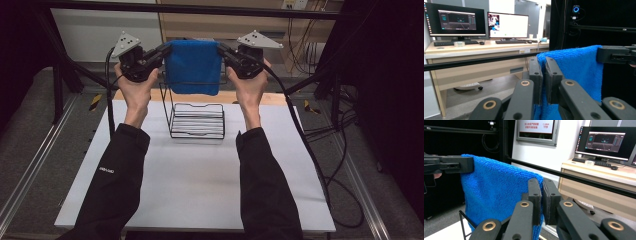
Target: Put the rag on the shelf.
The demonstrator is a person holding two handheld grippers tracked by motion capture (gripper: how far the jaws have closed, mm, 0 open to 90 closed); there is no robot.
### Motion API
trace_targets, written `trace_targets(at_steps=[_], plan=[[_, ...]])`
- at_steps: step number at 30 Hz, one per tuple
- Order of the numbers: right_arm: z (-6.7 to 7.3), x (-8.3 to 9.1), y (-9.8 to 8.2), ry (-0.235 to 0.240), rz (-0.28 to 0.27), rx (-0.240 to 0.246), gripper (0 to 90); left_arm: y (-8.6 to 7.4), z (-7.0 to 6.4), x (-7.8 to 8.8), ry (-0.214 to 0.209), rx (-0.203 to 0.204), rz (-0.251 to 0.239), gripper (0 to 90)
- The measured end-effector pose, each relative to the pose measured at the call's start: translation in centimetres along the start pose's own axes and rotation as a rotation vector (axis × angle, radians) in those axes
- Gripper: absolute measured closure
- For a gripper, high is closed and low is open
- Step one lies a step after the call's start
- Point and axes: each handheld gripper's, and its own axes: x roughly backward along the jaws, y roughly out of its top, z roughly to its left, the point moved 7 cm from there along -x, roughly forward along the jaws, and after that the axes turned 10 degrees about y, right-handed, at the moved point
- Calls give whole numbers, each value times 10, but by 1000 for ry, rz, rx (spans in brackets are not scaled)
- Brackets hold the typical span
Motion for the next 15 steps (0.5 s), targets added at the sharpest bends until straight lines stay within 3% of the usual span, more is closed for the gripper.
trace_targets(at_steps=[15], plan=[[7, 7, -15, 34, 33, -17, 861, -17, 0, 6, -23, 4, 21, 851]])
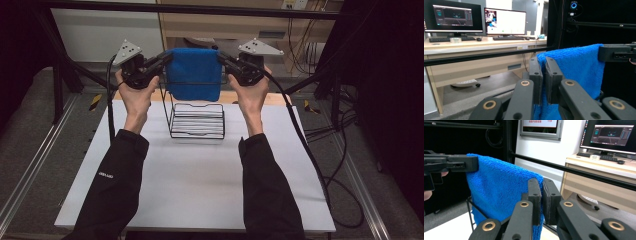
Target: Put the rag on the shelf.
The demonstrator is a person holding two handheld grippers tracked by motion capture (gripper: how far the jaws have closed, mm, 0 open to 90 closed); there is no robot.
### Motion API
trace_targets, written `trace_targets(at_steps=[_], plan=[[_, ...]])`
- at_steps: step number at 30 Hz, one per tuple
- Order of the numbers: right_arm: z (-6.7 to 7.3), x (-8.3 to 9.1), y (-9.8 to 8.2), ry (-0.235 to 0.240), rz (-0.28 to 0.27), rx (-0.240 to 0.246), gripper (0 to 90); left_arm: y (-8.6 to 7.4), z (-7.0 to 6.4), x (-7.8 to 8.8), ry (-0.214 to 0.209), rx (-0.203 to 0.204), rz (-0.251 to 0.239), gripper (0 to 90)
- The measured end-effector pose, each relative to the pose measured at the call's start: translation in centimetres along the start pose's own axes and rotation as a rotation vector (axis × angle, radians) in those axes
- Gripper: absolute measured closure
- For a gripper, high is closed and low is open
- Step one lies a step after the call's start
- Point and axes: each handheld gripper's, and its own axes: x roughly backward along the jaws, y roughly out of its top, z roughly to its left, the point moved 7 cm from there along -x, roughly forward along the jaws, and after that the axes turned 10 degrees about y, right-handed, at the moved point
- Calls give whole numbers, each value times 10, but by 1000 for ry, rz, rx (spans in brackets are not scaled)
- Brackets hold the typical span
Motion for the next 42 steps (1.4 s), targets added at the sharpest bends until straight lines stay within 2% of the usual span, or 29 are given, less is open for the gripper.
trace_targets(at_steps=[7, 16, 22, 32, 42], plan=[[4, 3, -3, 15, 10, -4, 860, -3, -1, 5, 0, -29, 15, 851], [8, 7, -7, 27, 35, 1, 859, -8, -4, 8, -20, -23, 44, 849], [11, 12, -9, 44, 54, -2, 859, -10, -5, 13, -26, -43, 63, 847], [19, 16, -17, 72, 93, -8, 858, -19, -7, 18, -39, -34, 119, 843], [26, 22, -28, 103, 121, -26, 857, -30, -10, 24, -49, -65, 175, 834]])
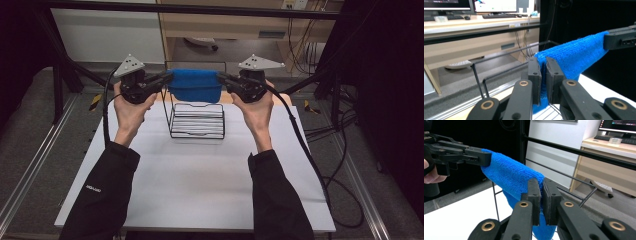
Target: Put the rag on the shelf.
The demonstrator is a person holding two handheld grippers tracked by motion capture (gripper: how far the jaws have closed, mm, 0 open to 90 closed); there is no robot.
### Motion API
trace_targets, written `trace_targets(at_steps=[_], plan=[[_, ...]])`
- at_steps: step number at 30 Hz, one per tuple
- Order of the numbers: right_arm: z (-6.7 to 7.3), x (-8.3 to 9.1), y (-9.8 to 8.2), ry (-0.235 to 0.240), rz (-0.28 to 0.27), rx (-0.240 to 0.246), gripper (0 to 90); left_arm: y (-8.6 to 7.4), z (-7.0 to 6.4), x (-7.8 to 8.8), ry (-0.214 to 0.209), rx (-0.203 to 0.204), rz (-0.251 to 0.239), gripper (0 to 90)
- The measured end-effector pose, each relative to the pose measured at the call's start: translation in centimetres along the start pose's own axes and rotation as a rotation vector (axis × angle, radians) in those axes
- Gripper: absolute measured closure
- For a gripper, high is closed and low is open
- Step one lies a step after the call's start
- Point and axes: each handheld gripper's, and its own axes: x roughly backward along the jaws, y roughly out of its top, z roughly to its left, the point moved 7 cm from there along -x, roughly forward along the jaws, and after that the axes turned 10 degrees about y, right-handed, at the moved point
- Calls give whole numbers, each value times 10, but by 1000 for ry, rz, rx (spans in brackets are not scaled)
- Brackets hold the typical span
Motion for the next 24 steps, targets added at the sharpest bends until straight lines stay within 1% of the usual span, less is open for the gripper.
trace_targets(at_steps=[3, 4, 6, 8, 9, 12, 13, 16, 17, 20, 22, 24], plan=[[2, 0, -4, 10, 14, -4, 856, -4, 0, 1, -6, -4, 22, 829], [3, 0, -5, 12, 19, -2, 856, -5, -1, 1, -12, 1, 29, 828], [3, 0, -7, 19, 23, -9, 856, -7, 0, 1, -9, 0, 39, 826], [4, 0, -10, 23, 29, -10, 855, -9, -1, 1, -8, -10, 53, 823], [4, 0, -12, 24, 31, -7, 855, -10, -2, 1, -17, -6, 58, 822], [4, -1, -16, 30, 40, -10, 855, -11, -1, 2, -16, -5, 69, 810], [3, -1, -17, 32, 39, -13, 855, -10, -1, 3, -24, -2, 73, 800], [3, -1, -19, 38, 41, -14, 855, -3, 0, 7, -31, 6, 68, 744], [3, -1, -19, 39, 41, -10, 854, 0, 1, 9, -27, 6, 63, 728], [4, -1, -21, 46, 48, -5, 854, 11, 3, 14, -39, 26, 52, 693], [5, -1, -22, 48, 48, -3, 853, 16, 3, 15, -37, 36, 42, 694], [5, -1, -24, 53, 48, -3, 851, 17, 2, 14, -40, 39, 56, 712]])
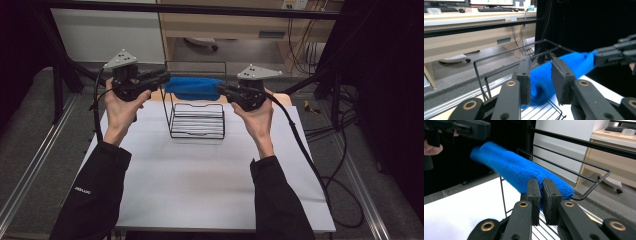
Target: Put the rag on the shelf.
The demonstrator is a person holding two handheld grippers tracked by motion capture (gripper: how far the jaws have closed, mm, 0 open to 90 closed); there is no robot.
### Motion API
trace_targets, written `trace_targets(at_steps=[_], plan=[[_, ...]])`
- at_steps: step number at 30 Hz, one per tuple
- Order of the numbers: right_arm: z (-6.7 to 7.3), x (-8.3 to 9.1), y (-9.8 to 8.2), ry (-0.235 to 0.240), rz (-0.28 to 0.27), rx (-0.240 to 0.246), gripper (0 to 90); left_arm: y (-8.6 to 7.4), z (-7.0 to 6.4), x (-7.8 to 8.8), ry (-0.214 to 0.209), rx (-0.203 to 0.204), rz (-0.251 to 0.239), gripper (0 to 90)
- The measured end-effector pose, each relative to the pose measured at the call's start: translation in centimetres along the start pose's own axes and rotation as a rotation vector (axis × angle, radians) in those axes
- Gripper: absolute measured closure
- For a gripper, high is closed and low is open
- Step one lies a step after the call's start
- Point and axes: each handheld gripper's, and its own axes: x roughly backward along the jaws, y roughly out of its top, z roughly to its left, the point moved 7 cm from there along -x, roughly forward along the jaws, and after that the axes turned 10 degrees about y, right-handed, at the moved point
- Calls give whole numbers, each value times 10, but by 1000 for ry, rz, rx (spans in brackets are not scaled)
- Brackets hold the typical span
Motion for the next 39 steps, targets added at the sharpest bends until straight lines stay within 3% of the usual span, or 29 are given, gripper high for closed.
trace_targets(at_steps=[6, 12, 19, 25, 28, 34, 39], plan=[[0, -1, -5, 4, 15, 7, 844, -16, -7, -13, -37, -16, 110, 834], [0, -3, -10, 8, 35, 22, 819, -31, -9, -18, -54, -37, 195, 898], [1, -5, -13, 22, 54, 11, 696, -43, -8, -22, -36, -69, 231, 900], [3, -1, -6, 39, 12, -11, 586, -50, -9, -25, -33, -73, 228, 899], [6, -2, -5, 52, 11, -13, 606, -55, -9, -28, -28, -81, 231, 899], [7, -8, -19, 75, 81, -69, 847, -62, -9, -30, -30, -77, 224, 897], [0, -15, -39, 39, 119, -89, 880, -68, -7, -33, -30, -74, 218, 889]])
